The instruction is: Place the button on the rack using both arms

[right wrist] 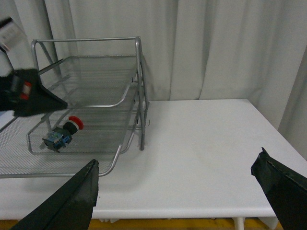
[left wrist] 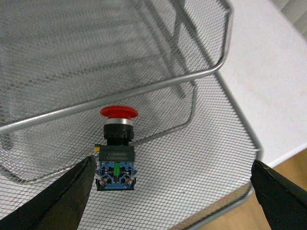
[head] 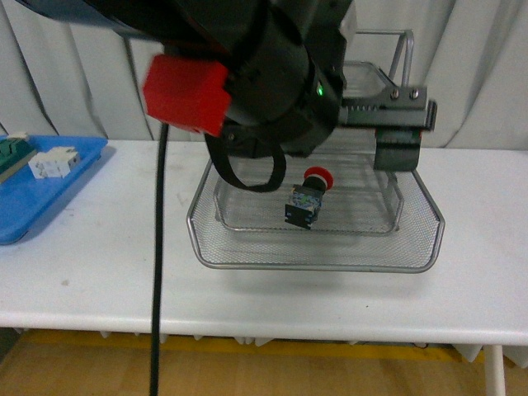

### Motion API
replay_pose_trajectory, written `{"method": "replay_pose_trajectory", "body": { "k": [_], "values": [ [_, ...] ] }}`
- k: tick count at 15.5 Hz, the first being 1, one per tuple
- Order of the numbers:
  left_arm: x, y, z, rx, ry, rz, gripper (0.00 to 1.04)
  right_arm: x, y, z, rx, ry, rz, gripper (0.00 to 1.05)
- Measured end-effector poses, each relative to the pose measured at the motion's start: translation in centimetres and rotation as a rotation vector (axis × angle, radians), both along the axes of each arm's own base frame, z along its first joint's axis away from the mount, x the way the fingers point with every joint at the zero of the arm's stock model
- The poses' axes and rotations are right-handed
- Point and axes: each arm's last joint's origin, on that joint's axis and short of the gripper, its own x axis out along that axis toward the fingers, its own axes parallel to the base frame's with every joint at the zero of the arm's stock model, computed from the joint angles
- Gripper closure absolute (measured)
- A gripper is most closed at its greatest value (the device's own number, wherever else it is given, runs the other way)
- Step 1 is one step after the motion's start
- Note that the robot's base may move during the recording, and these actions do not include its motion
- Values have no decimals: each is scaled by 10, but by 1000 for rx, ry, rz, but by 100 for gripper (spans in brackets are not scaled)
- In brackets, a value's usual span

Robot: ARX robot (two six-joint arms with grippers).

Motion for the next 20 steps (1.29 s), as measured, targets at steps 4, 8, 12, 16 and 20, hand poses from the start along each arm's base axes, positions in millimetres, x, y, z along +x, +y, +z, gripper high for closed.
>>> {"method": "replay_pose_trajectory", "body": {
  "k": [4, 8, 12, 16, 20],
  "values": [
    [-47, 55, 29, -78, -153, -8, 7, 0, 0, 0, 0, 0, 0, 7],
    [-63, 131, 16, -20, -444, 347, 23, 0, 0, 0, 0, -1, 1, 7],
    [-125, 225, 2, 5, -588, 549, 63, 0, 0, 0, 0, 0, 1, 7],
    [-191, 236, -15, -1, -598, 526, 103, 0, 0, 0, 0, 0, 0, 7],
    [-210, 237, -28, 4, -589, 529, 103, 0, 0, 0, 0, 0, 0, 7]
  ]
}}
